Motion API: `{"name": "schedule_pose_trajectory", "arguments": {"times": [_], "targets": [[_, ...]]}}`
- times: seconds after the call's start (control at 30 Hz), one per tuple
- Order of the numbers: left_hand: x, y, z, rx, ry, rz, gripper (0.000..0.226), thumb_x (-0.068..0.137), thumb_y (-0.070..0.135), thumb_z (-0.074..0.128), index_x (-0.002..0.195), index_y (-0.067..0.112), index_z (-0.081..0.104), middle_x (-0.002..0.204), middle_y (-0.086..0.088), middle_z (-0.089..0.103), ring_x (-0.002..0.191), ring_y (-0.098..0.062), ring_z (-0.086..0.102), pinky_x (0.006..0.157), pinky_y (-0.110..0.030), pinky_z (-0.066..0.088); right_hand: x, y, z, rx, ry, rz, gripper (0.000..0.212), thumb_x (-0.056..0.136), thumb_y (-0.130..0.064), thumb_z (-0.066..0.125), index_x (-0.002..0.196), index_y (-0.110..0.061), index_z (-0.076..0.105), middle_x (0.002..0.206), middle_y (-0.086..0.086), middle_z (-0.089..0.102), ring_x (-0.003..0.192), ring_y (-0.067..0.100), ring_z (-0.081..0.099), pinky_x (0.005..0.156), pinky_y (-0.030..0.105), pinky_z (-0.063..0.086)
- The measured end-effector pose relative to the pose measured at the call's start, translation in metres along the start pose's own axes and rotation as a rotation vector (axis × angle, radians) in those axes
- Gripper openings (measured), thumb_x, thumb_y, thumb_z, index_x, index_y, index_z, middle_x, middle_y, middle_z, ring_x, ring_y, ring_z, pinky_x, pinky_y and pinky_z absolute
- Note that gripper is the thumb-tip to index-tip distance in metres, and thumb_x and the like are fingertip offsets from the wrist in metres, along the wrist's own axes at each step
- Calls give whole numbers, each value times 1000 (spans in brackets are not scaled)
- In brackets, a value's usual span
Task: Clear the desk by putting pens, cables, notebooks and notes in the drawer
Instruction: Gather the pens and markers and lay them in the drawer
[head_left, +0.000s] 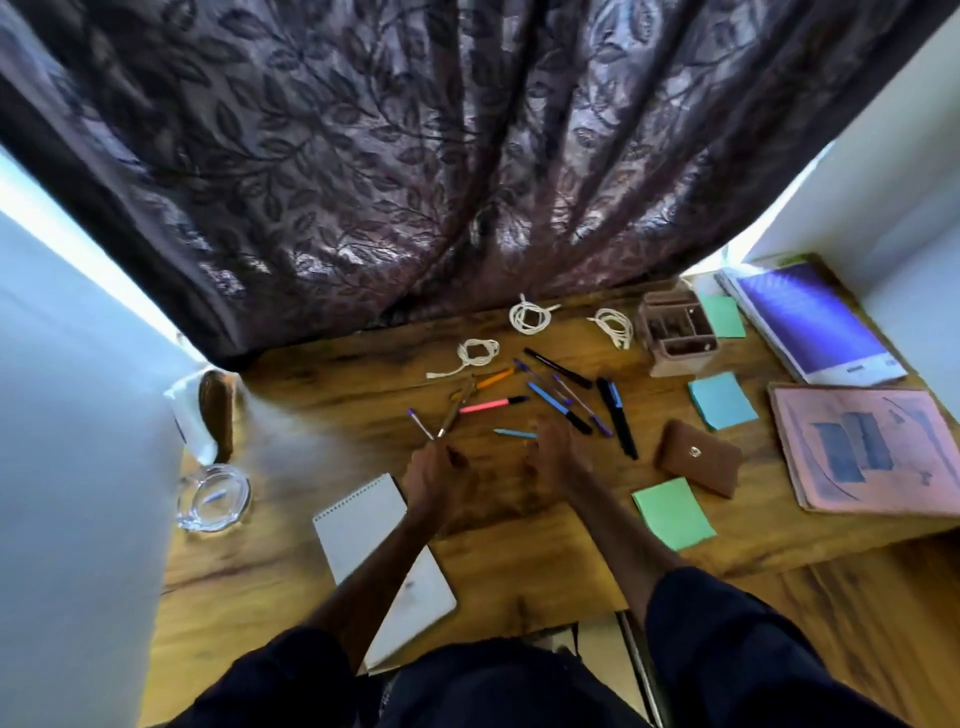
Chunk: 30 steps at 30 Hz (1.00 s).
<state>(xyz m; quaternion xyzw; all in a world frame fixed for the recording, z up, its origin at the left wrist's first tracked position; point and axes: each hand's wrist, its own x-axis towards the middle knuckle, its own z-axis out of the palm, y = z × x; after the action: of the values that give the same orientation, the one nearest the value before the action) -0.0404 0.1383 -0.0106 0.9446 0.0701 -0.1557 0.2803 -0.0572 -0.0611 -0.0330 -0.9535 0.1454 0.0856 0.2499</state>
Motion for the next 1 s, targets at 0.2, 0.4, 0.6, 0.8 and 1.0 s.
{"name": "schedule_pose_trajectory", "arguments": {"times": [0.2,0.4,0.6,0.8,1.0], "targets": [[29,-18,-23,-47,28,-113,24,82,34,64,85,14,77,80,-9,74,79,-31,71,58,-31,48,17,-21,10,-81,-9,45,19,95,-17,57,112,-13,65,114,11,66,109,30,62,86,39,55],[60,-26,-15,-111,50,-242,47,85,55,59,80,10,73,80,-10,71,75,-30,69,61,-33,53,-4,-13,15,34,44,33,2,89,-20,64,90,-20,65,94,0,64,93,22,63,79,35,53],[77,-24,-22,-146,-12,-298,32,64,35,67,85,11,71,86,-10,71,79,-31,69,71,-44,62,-26,-2,7,147,104,77,7,87,-21,71,91,-20,67,93,-3,63,87,14,64,76,32,55],[66,-38,-21,-145,-27,-198,33,62,44,68,70,13,72,68,-2,68,69,-26,69,54,-28,52,-41,8,-3,234,199,116,11,83,-26,76,88,-20,68,87,-4,66,76,9,62,70,29,54],[23,-5,-4,-576,-225,-141,26,78,44,68,79,22,82,80,-1,78,81,-23,76,81,-46,61,-69,32,-20,556,167,246,17,84,-31,78,89,-15,75,80,-4,73,73,11,69,62,27,53]]}}
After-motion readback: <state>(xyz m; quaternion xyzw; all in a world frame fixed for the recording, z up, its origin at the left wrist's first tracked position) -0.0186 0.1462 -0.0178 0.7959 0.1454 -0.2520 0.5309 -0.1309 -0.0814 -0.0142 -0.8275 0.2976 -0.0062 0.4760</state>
